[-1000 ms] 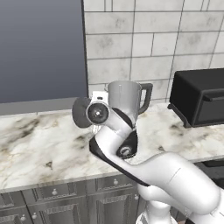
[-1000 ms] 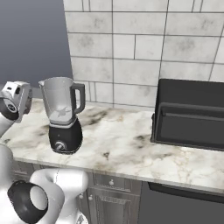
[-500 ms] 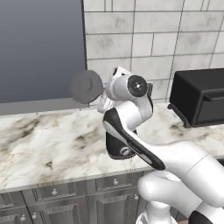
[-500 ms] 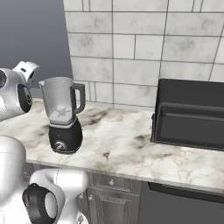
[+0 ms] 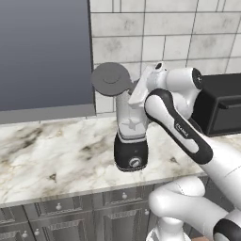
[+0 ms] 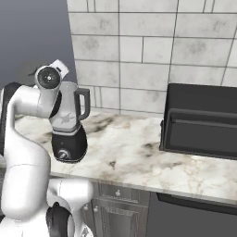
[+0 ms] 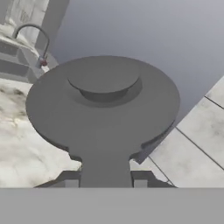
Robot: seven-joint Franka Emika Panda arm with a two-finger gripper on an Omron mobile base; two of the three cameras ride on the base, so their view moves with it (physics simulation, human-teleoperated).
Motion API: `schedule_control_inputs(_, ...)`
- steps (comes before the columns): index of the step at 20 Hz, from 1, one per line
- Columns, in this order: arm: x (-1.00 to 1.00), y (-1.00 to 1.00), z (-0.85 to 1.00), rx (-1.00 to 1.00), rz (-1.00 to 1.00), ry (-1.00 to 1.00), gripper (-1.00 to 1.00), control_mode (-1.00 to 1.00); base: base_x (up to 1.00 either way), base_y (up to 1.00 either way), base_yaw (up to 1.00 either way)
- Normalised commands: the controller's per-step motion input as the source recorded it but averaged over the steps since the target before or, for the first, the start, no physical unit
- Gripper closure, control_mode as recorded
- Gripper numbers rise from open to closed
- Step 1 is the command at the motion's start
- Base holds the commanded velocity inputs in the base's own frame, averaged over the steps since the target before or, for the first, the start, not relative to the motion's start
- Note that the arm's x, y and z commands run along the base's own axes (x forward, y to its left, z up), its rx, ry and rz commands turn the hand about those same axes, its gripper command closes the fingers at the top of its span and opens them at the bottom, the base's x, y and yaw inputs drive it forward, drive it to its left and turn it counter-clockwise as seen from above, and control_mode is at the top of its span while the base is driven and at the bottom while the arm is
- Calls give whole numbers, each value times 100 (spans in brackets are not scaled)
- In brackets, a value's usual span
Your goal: Close the lid blender by securely placing the lid on top.
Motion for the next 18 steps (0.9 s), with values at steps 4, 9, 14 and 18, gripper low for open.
schedule_control_inputs(4,3,-72,3,11,13,7,100,-100,0,0,0)
schedule_control_inputs(9,30,-43,15,6,8,27,100,-100,0,0,0)
schedule_control_inputs(14,40,-41,0,4,9,38,100,-100,0,0,0)
schedule_control_inputs(18,31,-31,0,1,13,19,100,-100,0,0,0)
